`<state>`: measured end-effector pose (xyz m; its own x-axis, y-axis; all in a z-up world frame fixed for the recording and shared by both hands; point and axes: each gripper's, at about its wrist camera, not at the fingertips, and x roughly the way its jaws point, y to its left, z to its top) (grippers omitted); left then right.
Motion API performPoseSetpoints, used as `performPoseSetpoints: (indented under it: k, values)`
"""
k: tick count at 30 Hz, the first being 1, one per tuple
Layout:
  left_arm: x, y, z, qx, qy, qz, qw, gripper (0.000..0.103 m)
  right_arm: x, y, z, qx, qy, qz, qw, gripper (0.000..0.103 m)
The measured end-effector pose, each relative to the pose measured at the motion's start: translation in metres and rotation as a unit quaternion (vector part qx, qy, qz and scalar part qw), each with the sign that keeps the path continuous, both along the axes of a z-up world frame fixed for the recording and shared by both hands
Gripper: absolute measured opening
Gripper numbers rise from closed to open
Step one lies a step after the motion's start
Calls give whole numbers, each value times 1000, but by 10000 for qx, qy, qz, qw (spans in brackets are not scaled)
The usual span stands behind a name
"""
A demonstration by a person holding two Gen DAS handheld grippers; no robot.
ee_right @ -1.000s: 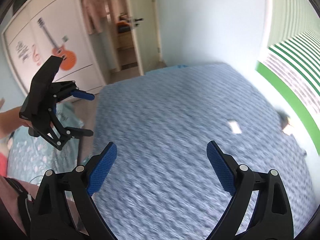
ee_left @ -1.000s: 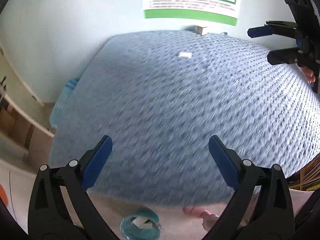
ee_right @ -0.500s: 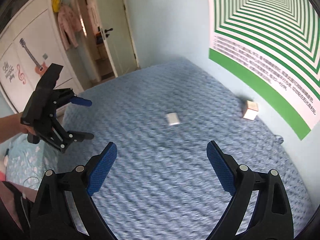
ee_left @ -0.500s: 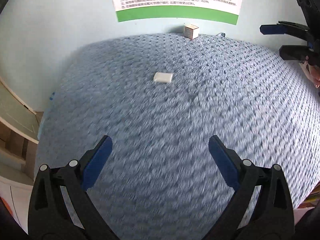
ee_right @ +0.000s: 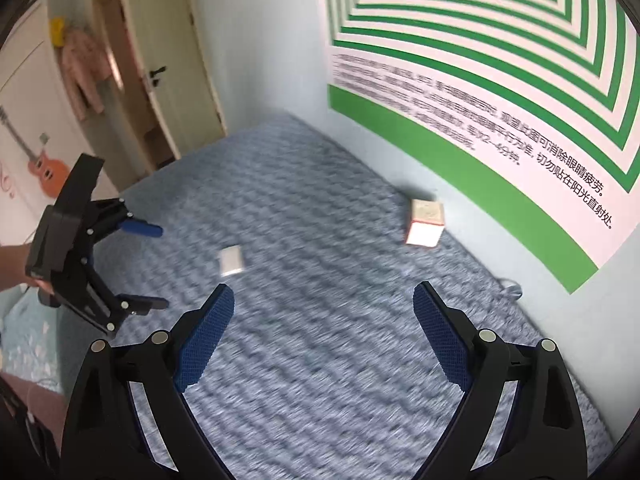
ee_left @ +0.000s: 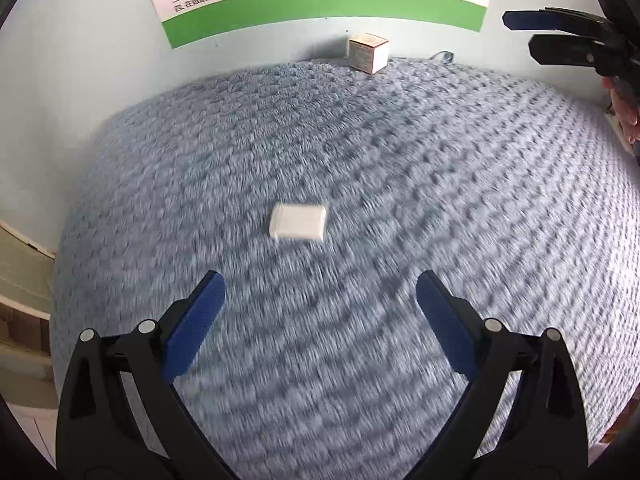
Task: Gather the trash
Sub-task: 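Grasp the flat white box with the left gripper while the right gripper grasps the cream cube box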
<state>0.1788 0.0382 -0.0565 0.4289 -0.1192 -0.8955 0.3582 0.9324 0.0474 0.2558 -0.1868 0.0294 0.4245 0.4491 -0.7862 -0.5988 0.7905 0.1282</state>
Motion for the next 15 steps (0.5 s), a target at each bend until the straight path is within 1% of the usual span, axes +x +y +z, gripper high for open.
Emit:
performPoseSetpoints:
  k: [6, 8, 9, 10, 15]
  values:
    - [36, 1, -14, -66, 79, 75, 9999, 93, 45, -2, -28, -114, 17, -158, 9998, 90]
    - [46, 3, -21, -88, 132, 160, 9997, 91, 60, -3, -38, -82, 89, -218, 9997, 90]
    - [51, 4, -25, -81, 150, 208, 9996, 86, 66, -3, -42, -79, 109, -243, 9996, 90]
    - [55, 4, -29, -92, 204, 234, 9995, 83, 72, -2, -47, -93, 126, -253, 9996, 90]
    - [69, 7, -45, -62, 333, 272, 9991, 82, 104, 4, -70, -152, 130, -122, 9997, 90]
